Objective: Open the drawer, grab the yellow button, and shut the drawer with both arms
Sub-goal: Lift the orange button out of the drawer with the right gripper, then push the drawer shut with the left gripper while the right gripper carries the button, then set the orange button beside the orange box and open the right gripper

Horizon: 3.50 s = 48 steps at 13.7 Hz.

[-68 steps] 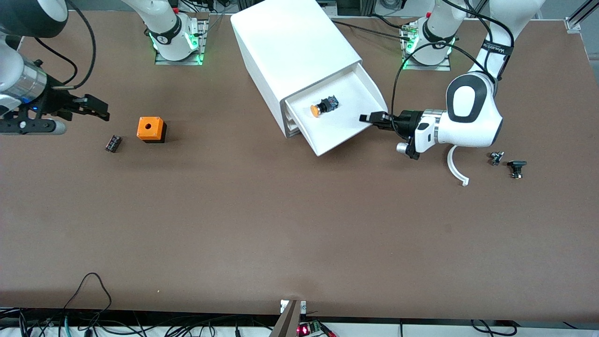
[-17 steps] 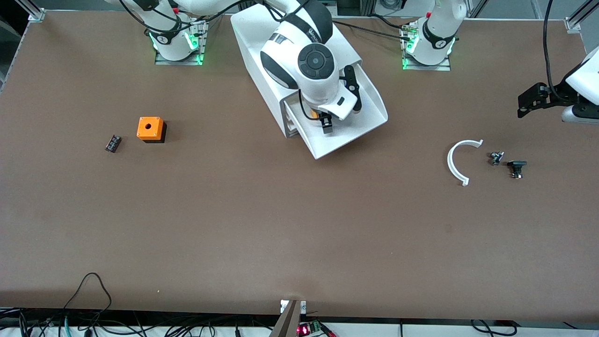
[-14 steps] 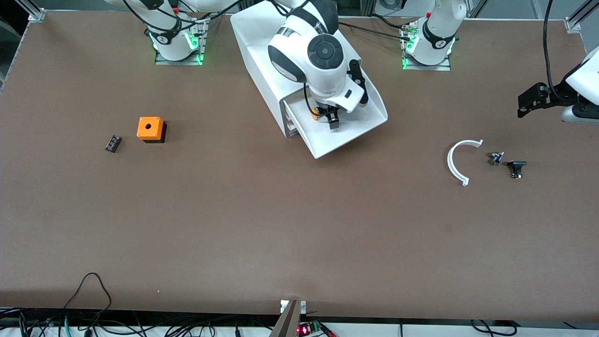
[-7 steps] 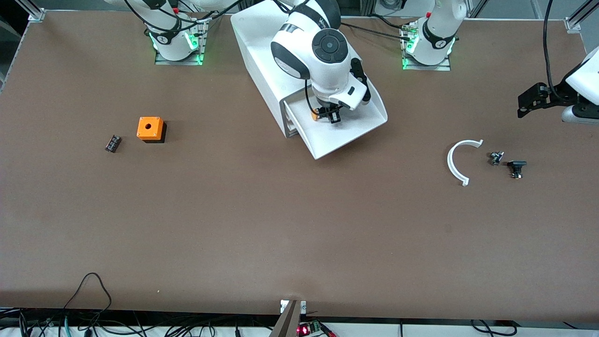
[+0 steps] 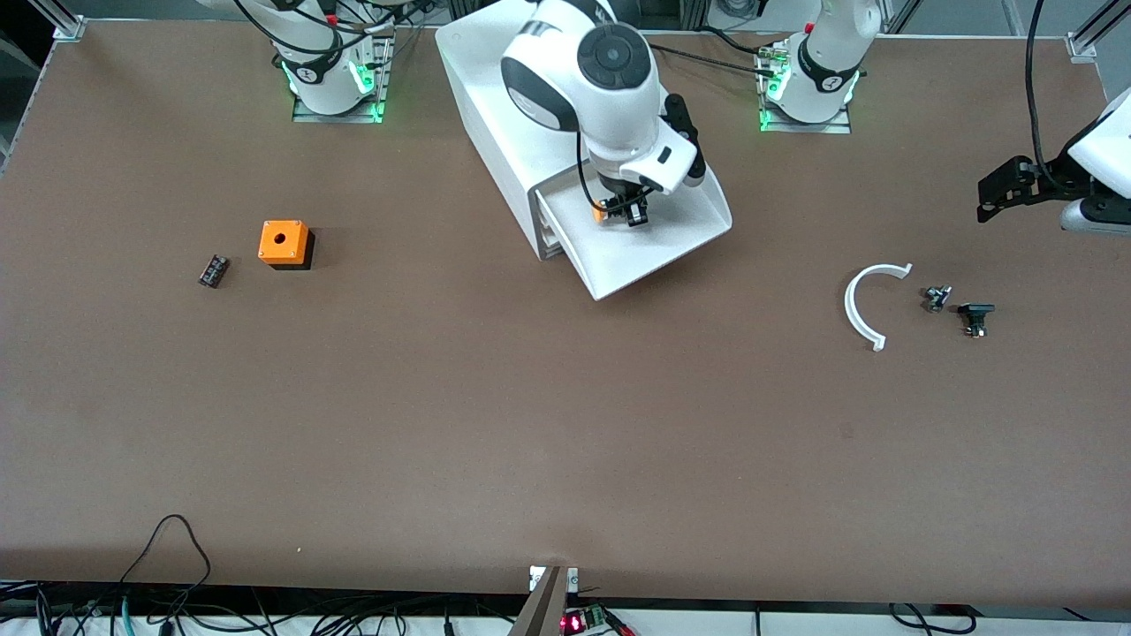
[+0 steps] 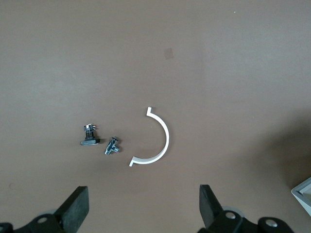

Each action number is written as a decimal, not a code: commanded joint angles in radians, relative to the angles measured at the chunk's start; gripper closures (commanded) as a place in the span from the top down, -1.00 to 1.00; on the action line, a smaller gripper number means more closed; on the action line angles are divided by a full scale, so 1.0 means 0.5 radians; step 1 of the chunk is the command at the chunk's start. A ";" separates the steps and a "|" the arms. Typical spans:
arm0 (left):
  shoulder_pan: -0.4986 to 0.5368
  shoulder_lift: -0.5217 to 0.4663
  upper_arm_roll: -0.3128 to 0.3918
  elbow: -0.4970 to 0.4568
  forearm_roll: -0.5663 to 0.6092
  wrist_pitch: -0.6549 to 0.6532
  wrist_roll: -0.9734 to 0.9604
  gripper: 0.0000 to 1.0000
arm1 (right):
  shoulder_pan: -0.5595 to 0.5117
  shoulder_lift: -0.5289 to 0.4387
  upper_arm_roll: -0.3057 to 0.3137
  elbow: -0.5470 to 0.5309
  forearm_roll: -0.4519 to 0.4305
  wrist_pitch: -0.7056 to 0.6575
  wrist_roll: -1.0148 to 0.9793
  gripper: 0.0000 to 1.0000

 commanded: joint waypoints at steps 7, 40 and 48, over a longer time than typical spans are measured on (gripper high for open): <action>-0.060 0.123 0.005 -0.013 -0.058 0.137 -0.162 1.00 | -0.582 -0.337 -0.044 -0.181 0.037 -0.041 0.425 -0.41; -0.790 0.427 -0.943 -0.927 -0.095 1.260 -1.977 1.00 | -1.607 -0.668 -0.517 -2.311 -0.031 1.621 0.741 -0.25; -0.475 0.363 -0.906 -0.893 -0.080 1.352 -1.973 1.00 | -1.607 -0.784 -0.416 -2.103 0.113 1.248 1.075 1.00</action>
